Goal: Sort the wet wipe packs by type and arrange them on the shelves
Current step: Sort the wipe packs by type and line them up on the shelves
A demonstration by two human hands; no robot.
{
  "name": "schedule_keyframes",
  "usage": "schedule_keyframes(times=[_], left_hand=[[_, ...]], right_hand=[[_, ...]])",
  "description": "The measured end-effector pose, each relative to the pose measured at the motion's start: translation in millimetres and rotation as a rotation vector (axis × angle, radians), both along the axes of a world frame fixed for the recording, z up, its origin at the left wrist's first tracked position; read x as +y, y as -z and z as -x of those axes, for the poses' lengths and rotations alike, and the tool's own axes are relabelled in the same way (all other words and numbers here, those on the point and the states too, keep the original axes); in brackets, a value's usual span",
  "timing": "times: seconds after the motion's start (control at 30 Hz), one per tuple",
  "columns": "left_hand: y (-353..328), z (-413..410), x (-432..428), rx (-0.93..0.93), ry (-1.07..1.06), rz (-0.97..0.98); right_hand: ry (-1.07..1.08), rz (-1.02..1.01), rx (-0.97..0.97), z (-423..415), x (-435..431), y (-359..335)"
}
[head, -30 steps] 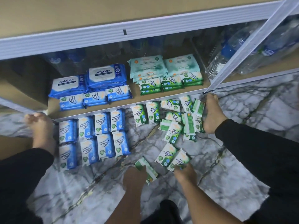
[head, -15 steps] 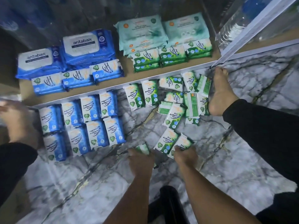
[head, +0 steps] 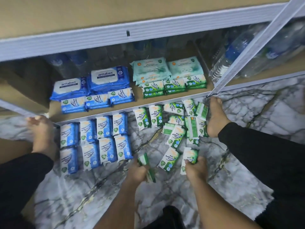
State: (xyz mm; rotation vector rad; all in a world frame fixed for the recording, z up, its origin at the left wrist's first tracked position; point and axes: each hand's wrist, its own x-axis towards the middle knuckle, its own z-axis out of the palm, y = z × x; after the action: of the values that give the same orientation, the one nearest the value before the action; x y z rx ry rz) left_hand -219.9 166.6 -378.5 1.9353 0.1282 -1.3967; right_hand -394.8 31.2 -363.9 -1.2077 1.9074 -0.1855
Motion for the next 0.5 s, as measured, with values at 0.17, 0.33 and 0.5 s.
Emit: schedule_keyframes(times=[0.17, 0.33, 0.5], left_hand=[[-62, -21, -7, 0.063, -0.16, 0.184], [-113, -29, -9, 0.153, -0.192, 0.408], [-120, -31, -4, 0.044, -0.014, 0.354]], right_hand=[[-0.034, 0.051, -0.296, -28, -12, -43], [-0.266, 0.091, -0.485, -44, -15, -87], [-0.257, 0.072, -0.54, -41, -7, -99]])
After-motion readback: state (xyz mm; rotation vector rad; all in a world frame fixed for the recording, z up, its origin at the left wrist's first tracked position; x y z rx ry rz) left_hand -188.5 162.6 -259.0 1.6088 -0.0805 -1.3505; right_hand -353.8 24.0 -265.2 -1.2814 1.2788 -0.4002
